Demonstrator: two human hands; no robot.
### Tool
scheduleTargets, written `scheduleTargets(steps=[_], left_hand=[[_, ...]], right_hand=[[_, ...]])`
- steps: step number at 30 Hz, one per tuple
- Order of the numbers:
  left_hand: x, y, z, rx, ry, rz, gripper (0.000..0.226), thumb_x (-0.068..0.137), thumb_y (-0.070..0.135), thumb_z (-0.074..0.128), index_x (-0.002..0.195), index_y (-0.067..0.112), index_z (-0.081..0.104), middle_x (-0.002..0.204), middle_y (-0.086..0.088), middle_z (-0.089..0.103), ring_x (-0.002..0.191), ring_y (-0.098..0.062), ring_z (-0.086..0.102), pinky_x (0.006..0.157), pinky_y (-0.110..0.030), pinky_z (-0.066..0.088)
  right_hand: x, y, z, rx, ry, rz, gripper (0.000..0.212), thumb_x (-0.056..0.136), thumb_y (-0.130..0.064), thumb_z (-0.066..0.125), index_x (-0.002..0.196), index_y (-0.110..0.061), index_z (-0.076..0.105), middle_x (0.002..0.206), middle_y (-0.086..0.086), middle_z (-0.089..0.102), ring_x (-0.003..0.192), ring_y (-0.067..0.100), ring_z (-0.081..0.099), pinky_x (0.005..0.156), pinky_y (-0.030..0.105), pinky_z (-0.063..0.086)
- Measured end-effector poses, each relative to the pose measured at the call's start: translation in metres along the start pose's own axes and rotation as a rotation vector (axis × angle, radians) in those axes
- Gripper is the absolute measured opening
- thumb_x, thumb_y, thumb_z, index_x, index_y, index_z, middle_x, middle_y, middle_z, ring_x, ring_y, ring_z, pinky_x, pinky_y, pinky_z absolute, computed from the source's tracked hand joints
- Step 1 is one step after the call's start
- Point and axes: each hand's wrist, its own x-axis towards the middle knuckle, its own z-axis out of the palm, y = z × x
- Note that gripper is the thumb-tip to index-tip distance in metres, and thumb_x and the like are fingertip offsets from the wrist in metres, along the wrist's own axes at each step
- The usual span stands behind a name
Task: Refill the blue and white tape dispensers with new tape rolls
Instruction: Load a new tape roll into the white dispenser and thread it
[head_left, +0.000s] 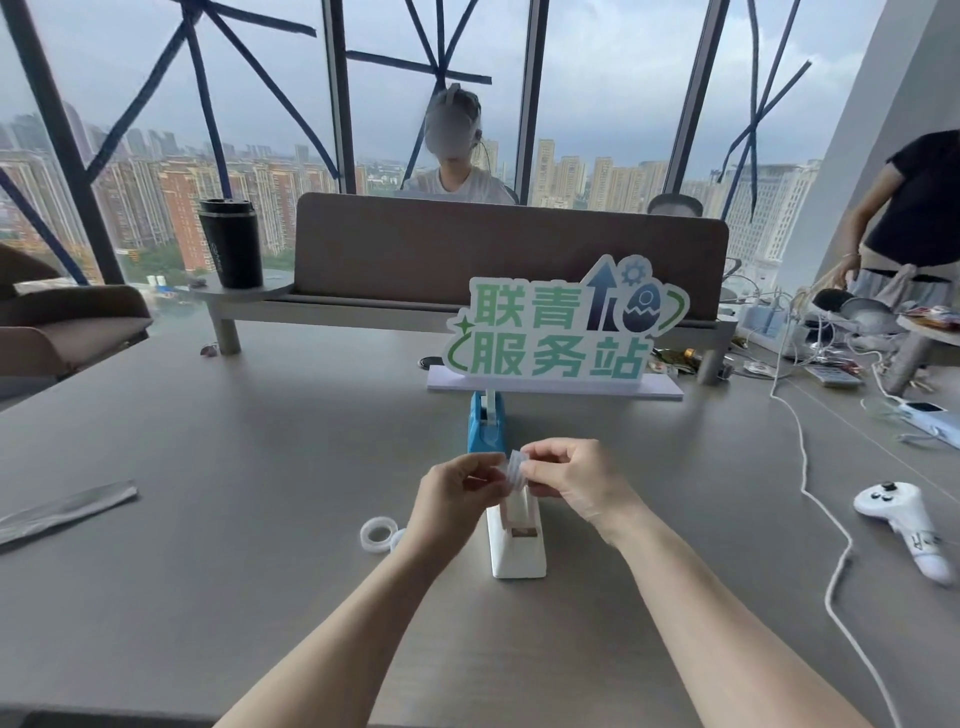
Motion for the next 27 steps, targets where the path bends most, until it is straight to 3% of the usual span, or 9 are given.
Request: scheduleTargets(steps=[4,8,14,20,24,27], left_hand=[[0.0,-0.001,0.002,0.05,0.002,0.032,0.031,0.075,0.011,0.079,0.106,0.011,0.075,0.079,0.003,0.073,0.068,-0.005,0.067,0.078,-0.021,0.058],[-0.001,0.0,0.003,0.066,-0.019,0.053,0.029,0.074,0.02,0.081,0.102,0.017,0.077,0.078,0.006,0.073,0.069,-0.008,0.068,0.08,-0.028,0.059],[0.002,-0.001,-0.001,0.107,-0.011,0.05,0.035,0.074,0.014,0.081,0.108,0.014,0.074,0.084,0.005,0.072,0.072,-0.009,0.068,0.082,-0.027,0.059],[0.002,0.0,-0.007,0.281,-0.058,0.111,0.038,0.077,0.012,0.078,0.112,0.024,0.071,0.098,0.009,0.064,0.076,-0.005,0.063,0.067,-0.008,0.051],[0.003,-0.001,-0.008,0.31,-0.063,0.103,0.033,0.079,0.013,0.075,0.109,0.026,0.072,0.096,0.015,0.062,0.079,-0.006,0.063,0.067,-0.01,0.047],[0.004,0.0,-0.007,0.3,-0.078,0.089,0.035,0.078,0.013,0.075,0.112,0.023,0.071,0.094,0.013,0.066,0.08,-0.009,0.066,0.072,-0.018,0.052]], right_hand=[[0.001,0.004,0.0,-0.009,-0.014,-0.006,0.012,0.083,-0.011,0.072,0.093,-0.017,0.073,0.095,0.008,0.074,0.094,0.028,0.07,0.082,0.038,0.06],[0.001,0.008,-0.001,-0.083,-0.056,-0.023,0.025,0.083,-0.014,0.072,0.108,-0.008,0.071,0.1,0.009,0.073,0.094,0.025,0.069,0.082,0.035,0.06],[0.002,0.008,-0.008,-0.077,-0.047,-0.017,0.021,0.085,-0.013,0.07,0.105,-0.008,0.071,0.099,0.008,0.073,0.094,0.024,0.069,0.081,0.031,0.06],[0.009,0.011,-0.01,-0.184,-0.101,0.027,0.016,0.085,-0.018,0.071,0.099,-0.013,0.074,0.093,0.004,0.074,0.088,0.02,0.071,0.083,0.038,0.06],[0.012,0.007,-0.006,-0.277,-0.143,0.029,0.015,0.084,-0.024,0.071,0.096,-0.017,0.075,0.09,0.003,0.073,0.09,0.022,0.066,0.085,0.041,0.058],[0.014,0.003,-0.007,-0.306,-0.166,0.03,0.013,0.083,-0.025,0.071,0.093,-0.017,0.076,0.089,0.004,0.074,0.09,0.025,0.067,0.083,0.043,0.058]])
